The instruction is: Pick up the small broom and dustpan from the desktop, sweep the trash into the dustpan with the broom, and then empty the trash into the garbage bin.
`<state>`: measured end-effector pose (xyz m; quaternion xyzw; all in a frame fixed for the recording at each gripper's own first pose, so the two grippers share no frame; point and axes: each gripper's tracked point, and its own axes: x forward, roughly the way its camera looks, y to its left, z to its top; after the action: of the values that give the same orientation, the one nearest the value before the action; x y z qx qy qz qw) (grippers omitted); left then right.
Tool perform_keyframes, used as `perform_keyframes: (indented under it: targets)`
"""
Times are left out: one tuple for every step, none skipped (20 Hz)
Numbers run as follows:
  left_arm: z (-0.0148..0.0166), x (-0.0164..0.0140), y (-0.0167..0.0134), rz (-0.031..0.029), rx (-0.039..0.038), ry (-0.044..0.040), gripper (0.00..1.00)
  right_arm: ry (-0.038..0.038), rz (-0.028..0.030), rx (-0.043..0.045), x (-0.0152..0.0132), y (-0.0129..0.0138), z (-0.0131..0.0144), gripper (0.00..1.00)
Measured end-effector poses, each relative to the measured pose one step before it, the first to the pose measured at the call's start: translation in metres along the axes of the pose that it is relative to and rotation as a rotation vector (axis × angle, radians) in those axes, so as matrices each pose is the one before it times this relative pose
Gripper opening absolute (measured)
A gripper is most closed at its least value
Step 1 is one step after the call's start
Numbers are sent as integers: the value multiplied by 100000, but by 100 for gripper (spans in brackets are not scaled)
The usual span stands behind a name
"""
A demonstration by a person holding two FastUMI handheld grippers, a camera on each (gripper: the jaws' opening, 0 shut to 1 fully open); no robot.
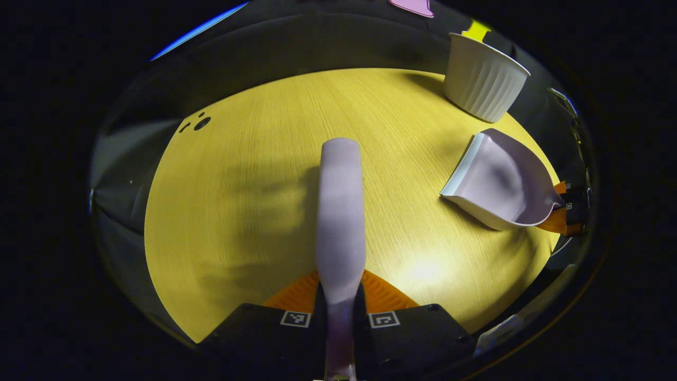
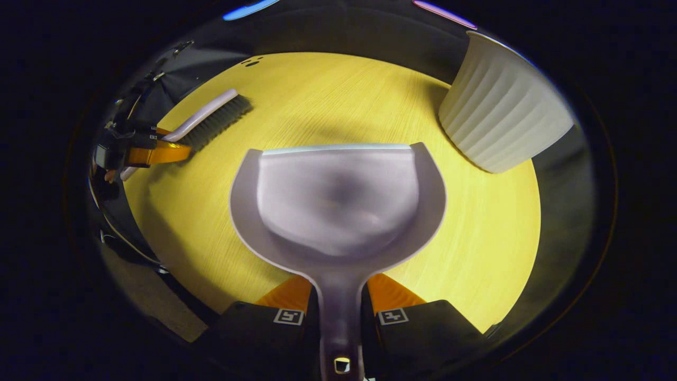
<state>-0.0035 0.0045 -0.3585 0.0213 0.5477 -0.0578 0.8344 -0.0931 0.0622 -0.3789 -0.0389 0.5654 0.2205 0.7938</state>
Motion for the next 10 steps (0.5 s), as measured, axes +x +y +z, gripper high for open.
perform_keyframes:
  targets:
    - [-79,258,76,611,808,618,26,-506,756,1353,374,89,19,36]
    - [-51,141,132,1197,1108,630,26,75,465,771,228,63,-135,36]
    - [-22,-89,-118,1234,970,346,27,89,13,499,305,103,-9,37]
    - [125,38,57,677,596,-22,29,-694,67,-37,36,-43,6,37]
    - [112,77,142,345,-76,-304,30,216,-191,-189,17,-43,-117,34]
    - [-32,26,15,-108,-199,-20,31,51,-1,-367,-12,45,-59,38]
    - [-131,-50,64,254,-102,91,28,-597,-41,-793,-92,-90,87,39]
    - [-43,-169,105,444,-298,-40,38,-230,-132,-256,67,-63,32,36]
    - [-28,-241,167,730,-201,-229,42,-359,401,412,-273,62,113,40]
    - [-10,-382,190,853,-102,-679,39,-578,747,1002,-383,16,56,41]
